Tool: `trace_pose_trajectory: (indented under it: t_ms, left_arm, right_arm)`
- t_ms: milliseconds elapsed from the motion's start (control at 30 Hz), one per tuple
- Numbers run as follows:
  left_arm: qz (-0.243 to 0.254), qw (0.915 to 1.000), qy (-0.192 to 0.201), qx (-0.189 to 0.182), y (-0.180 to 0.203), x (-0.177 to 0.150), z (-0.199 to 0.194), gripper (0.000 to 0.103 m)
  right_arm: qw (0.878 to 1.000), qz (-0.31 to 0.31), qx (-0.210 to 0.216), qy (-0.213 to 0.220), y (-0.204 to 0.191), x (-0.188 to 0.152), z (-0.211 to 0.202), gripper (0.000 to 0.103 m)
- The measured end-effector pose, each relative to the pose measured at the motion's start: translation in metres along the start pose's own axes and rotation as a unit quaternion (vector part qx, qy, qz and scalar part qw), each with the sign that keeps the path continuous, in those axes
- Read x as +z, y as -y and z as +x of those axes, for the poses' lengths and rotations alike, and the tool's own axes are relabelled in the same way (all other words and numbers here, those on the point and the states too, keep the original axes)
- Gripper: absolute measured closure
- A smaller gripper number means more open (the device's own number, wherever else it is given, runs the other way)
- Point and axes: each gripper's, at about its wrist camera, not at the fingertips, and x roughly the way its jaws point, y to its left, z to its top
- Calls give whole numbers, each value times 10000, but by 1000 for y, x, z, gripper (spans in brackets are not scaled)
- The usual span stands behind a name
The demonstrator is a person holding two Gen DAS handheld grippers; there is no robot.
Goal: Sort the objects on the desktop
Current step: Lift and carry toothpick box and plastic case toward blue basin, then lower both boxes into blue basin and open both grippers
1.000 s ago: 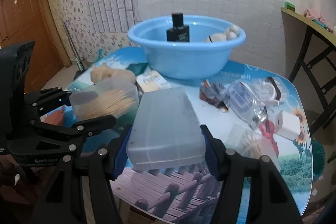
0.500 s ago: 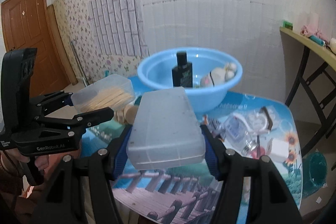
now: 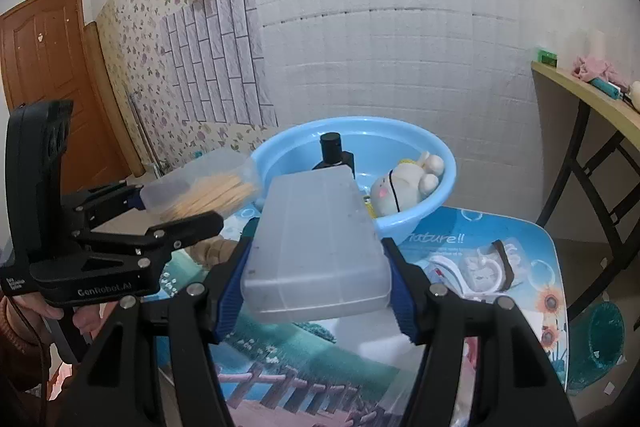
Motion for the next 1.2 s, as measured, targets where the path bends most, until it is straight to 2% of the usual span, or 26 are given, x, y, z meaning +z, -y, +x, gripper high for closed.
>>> trace_pose_trajectory:
  t_ms: [567,700,833,900,1200]
  left_arm:
    - [182,9993,-310,-76,-5,29,83,41]
    - [242,9993,-278,-40,-8,35,96,41]
    - [232,9994,-264,-67,-13,40,104,37]
    - [194,9996,-172,-64,-14,42,103,29]
    - [3,9999,-137,82,-32,40,96,26]
  right_arm:
    - [9996,178,-62,-218,40,21,56,42]
    - [9995,161,-89,-246,44,26,68,42]
    - [9994,205,-123,-253,47,32,81,42]
    - [9993,254,-109,-250,48,34,85,42]
    - [9987,399,-200,-254,47,40,105,41]
